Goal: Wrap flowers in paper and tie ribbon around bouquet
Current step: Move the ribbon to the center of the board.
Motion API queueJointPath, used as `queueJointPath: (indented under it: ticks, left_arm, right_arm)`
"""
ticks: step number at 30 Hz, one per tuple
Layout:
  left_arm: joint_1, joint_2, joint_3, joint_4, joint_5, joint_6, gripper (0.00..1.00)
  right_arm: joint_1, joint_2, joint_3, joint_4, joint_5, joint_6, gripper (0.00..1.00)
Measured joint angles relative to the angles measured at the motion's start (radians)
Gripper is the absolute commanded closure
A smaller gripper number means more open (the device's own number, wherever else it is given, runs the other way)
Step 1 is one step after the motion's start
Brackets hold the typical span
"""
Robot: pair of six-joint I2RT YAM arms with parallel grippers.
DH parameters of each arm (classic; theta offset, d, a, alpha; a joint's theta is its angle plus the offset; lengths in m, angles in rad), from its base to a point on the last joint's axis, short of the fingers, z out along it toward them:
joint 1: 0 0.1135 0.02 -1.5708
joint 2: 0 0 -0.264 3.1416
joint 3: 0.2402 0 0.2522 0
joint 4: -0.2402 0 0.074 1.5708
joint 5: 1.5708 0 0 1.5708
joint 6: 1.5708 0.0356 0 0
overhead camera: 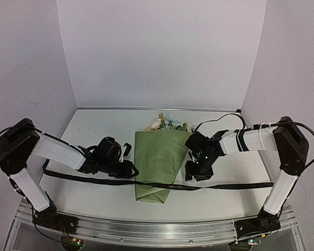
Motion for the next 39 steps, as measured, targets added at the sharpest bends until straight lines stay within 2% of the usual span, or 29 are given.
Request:
queueJointPath:
  ticks: [8,28,31,33,36,39]
  left_arm:
    - [-0.076,0.004,-0.028,0.000,0.008,-0.025,0.69]
    - [-0.255,-0.189,-0.184,-0.061,-0.020,-0.165,0.68]
    - [-0.264,-0.200,-0.191,-0.086,-0.031,-0.176,0.63]
    - [-0.265,-0.216,-0.191,-0.104,-0.050,-0.182,0.51]
    - [-0.265,-0.259,-0.177,-0.150,-0.097,-0.188,0.39]
    - [-0.257,-0.301,-0.137,-0.192,-0.147,-0.185,0.34]
  right_arm:
    - [0.077,0.040,-0.010,0.068,0.003,0.014,0.49]
    - [0.241,-0.113,-0.198,0.107,0.060,0.043,0.49]
    - [0.243,-0.120,-0.201,0.103,0.074,0.043,0.47]
    - [0.242,-0.130,-0.201,0.097,0.079,0.042,0.44]
    - [0.242,-0.149,-0.190,0.074,0.079,0.042,0.37]
    - [0.242,-0.153,-0.148,0.057,0.078,0.051,0.31]
